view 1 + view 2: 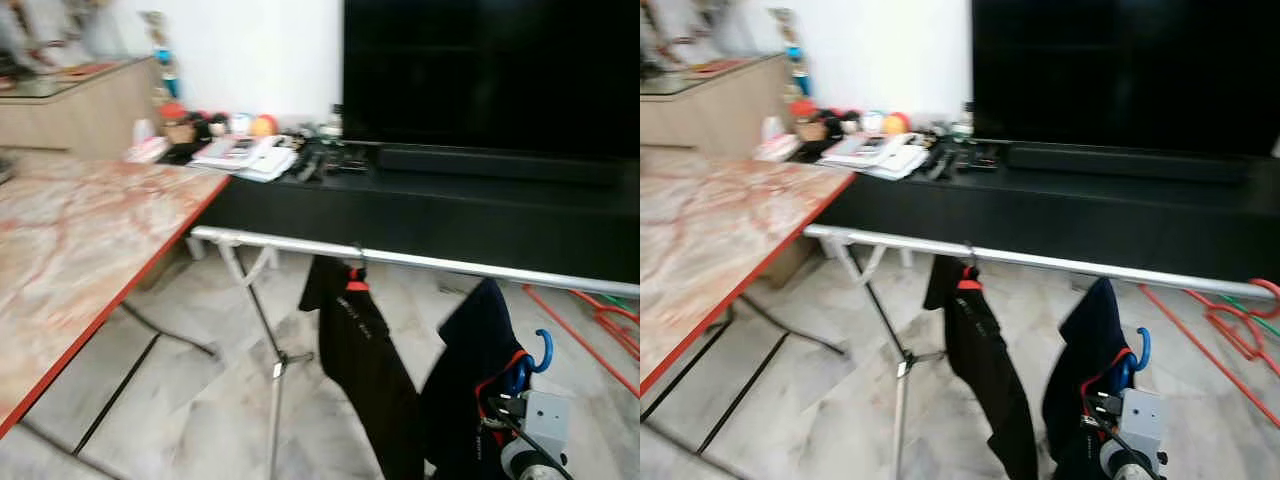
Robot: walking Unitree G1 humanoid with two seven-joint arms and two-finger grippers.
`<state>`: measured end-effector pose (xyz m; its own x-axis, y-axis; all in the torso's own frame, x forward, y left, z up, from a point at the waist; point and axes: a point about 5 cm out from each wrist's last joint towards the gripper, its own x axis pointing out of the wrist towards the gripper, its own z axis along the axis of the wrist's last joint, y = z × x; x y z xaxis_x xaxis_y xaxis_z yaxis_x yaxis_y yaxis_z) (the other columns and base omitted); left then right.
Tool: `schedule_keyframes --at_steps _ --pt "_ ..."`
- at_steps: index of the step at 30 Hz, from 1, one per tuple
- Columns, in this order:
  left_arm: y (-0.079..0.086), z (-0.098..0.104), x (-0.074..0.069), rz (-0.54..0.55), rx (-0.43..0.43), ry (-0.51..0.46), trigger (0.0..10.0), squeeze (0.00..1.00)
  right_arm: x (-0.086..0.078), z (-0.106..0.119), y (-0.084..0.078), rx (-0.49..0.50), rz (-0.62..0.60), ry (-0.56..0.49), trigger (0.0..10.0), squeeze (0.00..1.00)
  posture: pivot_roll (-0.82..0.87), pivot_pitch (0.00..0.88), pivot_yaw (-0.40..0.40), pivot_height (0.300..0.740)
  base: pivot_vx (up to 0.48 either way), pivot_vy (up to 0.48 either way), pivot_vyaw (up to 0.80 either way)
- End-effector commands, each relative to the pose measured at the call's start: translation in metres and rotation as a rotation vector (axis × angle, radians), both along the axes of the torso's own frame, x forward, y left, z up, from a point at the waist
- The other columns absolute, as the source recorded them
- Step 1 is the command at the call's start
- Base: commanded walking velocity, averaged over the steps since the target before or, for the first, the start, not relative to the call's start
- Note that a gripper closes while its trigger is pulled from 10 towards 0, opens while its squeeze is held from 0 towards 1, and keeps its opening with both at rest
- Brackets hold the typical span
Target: Hang hanger
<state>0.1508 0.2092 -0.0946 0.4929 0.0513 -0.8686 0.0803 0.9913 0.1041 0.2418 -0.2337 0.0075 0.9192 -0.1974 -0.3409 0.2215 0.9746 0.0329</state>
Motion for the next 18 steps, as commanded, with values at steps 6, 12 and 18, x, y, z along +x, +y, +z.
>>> schedule_keyframes --at_steps 6,12,18 --pt "0.0042 -0.0011 -0.0043 0.028 0.000 0.015 10.0 0.00 0.0070 0.0056 0.0037 0.003 0.008 -0.038 10.0 0.00 0.01 0.000 0.038 0.740 -0.252 0.000 0.00" --pt "0.0033 -0.0008 -0.0031 0.031 -0.002 0.012 10.0 0.00 0.0098 0.0063 0.0035 0.008 0.008 -0.041 10.0 0.00 0.00 0.000 0.035 0.740 -0.256 0.000 -0.10" --pt "0.0026 -0.0004 -0.0015 0.033 -0.004 0.009 10.0 0.00 0.0127 0.0059 0.0037 -0.001 0.016 -0.030 10.0 0.00 0.01 0.000 0.035 0.740 -0.263 0.000 -0.60"
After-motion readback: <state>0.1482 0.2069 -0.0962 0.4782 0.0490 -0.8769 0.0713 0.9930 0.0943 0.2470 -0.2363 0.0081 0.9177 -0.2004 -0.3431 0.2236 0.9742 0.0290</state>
